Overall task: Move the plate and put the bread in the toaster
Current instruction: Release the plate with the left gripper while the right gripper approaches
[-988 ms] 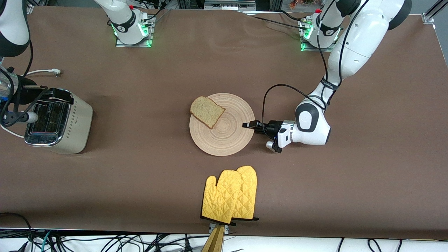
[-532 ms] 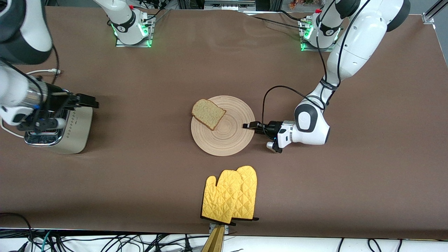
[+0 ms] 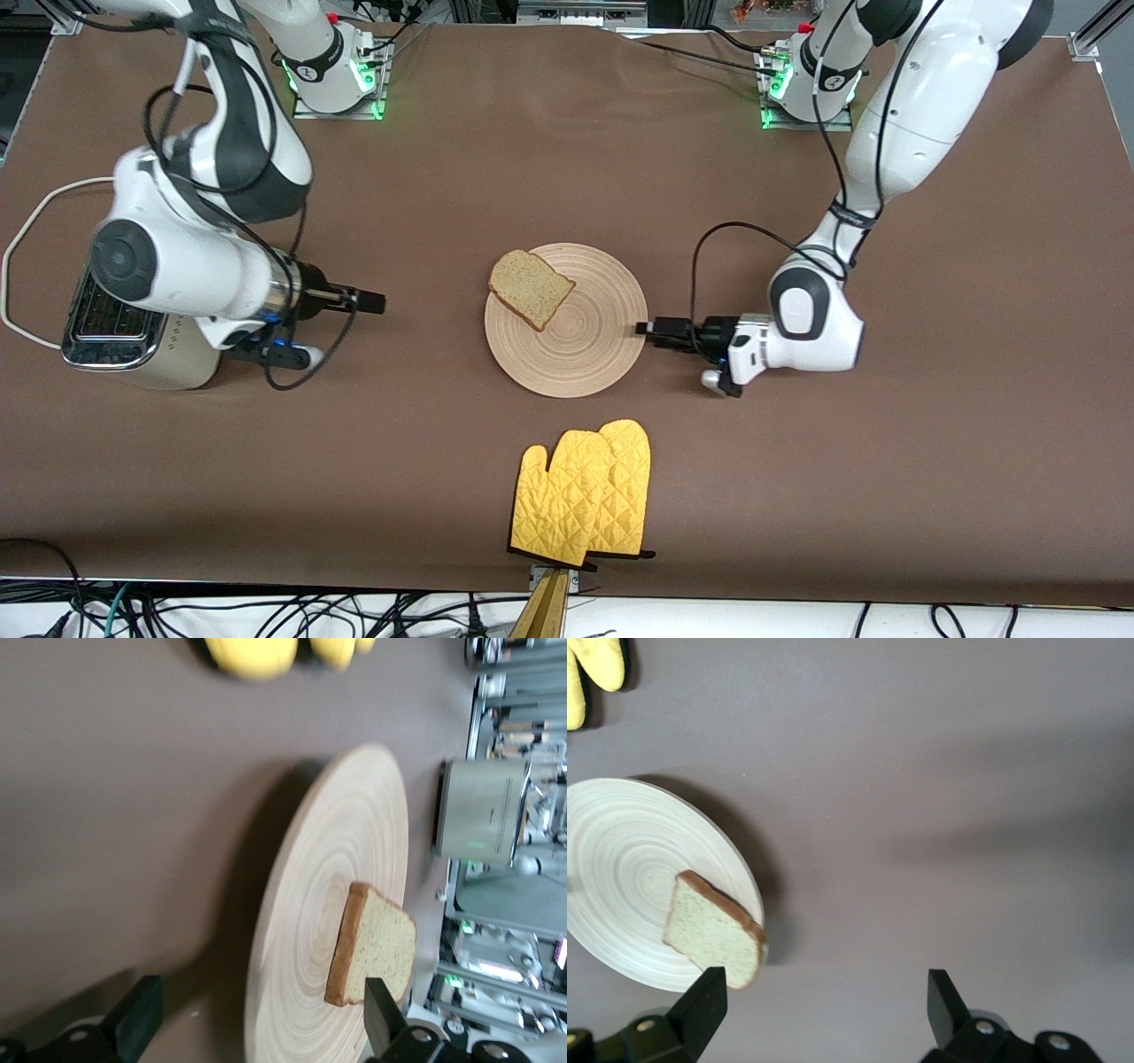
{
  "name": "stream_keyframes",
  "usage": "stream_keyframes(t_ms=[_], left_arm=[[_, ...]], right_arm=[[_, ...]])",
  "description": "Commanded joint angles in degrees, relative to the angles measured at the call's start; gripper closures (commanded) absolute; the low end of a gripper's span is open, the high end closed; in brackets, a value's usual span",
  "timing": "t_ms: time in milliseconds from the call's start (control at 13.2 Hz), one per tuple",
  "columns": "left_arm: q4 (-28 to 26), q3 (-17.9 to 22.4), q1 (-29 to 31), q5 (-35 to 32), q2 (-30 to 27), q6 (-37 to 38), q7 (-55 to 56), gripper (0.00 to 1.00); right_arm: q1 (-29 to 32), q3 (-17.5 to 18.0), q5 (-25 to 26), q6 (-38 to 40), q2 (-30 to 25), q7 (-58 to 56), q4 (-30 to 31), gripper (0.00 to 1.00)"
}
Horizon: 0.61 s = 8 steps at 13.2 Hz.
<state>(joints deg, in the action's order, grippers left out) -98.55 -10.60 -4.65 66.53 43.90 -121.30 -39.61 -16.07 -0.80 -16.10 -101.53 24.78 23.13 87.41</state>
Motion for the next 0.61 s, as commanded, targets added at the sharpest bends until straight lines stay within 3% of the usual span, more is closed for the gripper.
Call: stream_keyframes(t_ms=[0, 152, 380, 532], left_arm=[[-8.49, 1.72, 3.06, -3.92, -11.70, 0.81, 0.75, 0.00], [-10.52, 2.16, 3.33, -13.22, -18.12, 0.63, 8.88, 0.00], [-13.50, 2.07, 2.63, -33.85, -30.50, 0.37, 26.72, 0.00], [-19.02, 1.81, 1.49, -45.40, -39.55, 0.45, 31.51, 0.00]], right_arm=[[-2.11, -0.35, -2.00, -1.56, 1.31, 7.86, 0.30, 0.00], [-4.48, -0.35, -2.17, -4.09, 1.93, 14.72, 2.13, 0.00], [-8.70, -0.26, -2.18, -11.64, 2.02, 22.03, 7.58, 0.00], [-11.60, -0.26, -2.18, -15.87, 2.72, 26.16, 10.22, 0.00]])
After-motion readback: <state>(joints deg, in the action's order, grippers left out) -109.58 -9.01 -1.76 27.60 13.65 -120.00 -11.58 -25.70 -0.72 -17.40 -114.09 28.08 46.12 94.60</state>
